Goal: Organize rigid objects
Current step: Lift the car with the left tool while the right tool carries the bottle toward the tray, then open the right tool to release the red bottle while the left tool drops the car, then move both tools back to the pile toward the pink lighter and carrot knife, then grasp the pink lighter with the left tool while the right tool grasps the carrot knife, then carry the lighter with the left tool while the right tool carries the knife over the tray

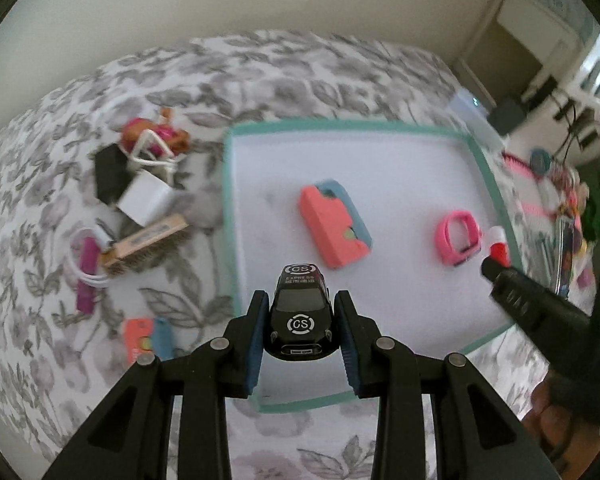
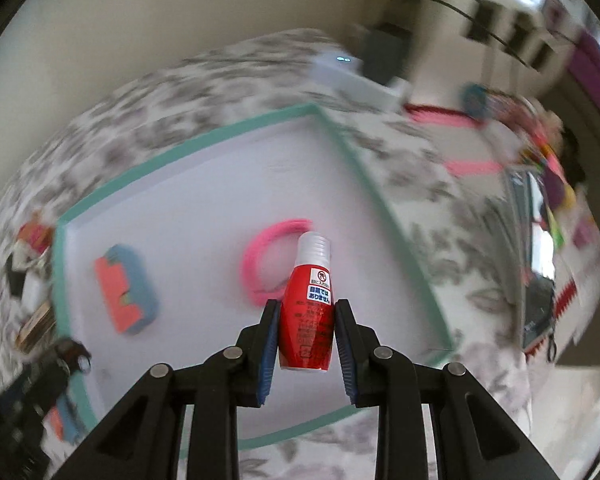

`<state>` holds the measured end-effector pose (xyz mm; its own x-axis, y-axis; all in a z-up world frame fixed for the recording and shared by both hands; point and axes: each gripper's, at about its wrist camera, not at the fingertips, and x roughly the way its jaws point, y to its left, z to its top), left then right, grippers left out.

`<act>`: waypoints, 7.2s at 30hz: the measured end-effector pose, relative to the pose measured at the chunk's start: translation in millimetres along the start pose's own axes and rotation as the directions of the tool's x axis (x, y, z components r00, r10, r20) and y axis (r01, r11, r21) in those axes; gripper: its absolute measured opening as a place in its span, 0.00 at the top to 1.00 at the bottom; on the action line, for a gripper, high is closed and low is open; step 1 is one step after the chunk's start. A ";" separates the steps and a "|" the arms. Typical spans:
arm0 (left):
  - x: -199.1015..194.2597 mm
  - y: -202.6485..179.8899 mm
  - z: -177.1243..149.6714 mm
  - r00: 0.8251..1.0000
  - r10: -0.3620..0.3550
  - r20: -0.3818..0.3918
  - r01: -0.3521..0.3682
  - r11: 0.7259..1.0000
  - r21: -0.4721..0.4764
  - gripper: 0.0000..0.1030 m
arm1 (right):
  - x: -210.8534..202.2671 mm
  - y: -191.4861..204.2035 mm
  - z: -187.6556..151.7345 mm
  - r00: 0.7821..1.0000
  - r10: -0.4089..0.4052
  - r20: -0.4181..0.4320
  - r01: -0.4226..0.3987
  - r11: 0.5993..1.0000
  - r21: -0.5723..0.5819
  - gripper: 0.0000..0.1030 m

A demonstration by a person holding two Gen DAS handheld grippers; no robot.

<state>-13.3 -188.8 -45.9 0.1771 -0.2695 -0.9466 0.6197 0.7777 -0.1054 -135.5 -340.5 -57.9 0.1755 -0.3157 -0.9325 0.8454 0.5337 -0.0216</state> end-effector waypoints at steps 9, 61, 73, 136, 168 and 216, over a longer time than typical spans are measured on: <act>22.9 -5.2 -5.0 0.998 0.008 -0.064 -0.007 1.000 0.018 0.66 | 24.7 -17.4 -5.4 0.997 -0.030 -0.074 0.036 0.996 0.087 0.72; -20.4 236.5 -20.7 0.961 0.270 -0.063 -0.257 0.785 -0.564 0.05 | -35.8 173.1 -62.4 0.950 0.310 -0.019 -0.290 0.865 -0.410 0.21; -16.5 243.9 -25.4 0.966 0.245 -0.078 -0.246 0.790 -0.562 0.04 | -36.5 213.5 -85.0 0.931 0.359 -0.060 -0.340 0.800 -0.494 0.00; 63.2 167.3 30.0 0.978 0.203 -0.047 -0.209 0.946 -0.248 0.57 | 6.7 246.8 -99.6 0.947 0.254 -0.196 -0.319 0.690 -0.650 0.40; 50.2 147.1 -26.0 0.985 0.125 -0.120 -0.158 0.933 -0.324 0.80 | 2.9 236.4 -109.9 0.952 0.249 -0.178 -0.304 0.707 -0.638 0.57; -70.9 88.7 9.6 0.960 0.085 0.267 -0.044 0.986 -0.159 0.81 | -27.3 120.7 -22.3 0.980 0.198 0.010 -0.184 0.926 -0.329 0.57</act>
<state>36.5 -106.1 14.8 0.4268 -0.3438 -0.8364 0.4822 0.8690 -0.1112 -49.5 -250.0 -43.1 0.3448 -0.2119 -0.9145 0.5846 0.8107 0.0326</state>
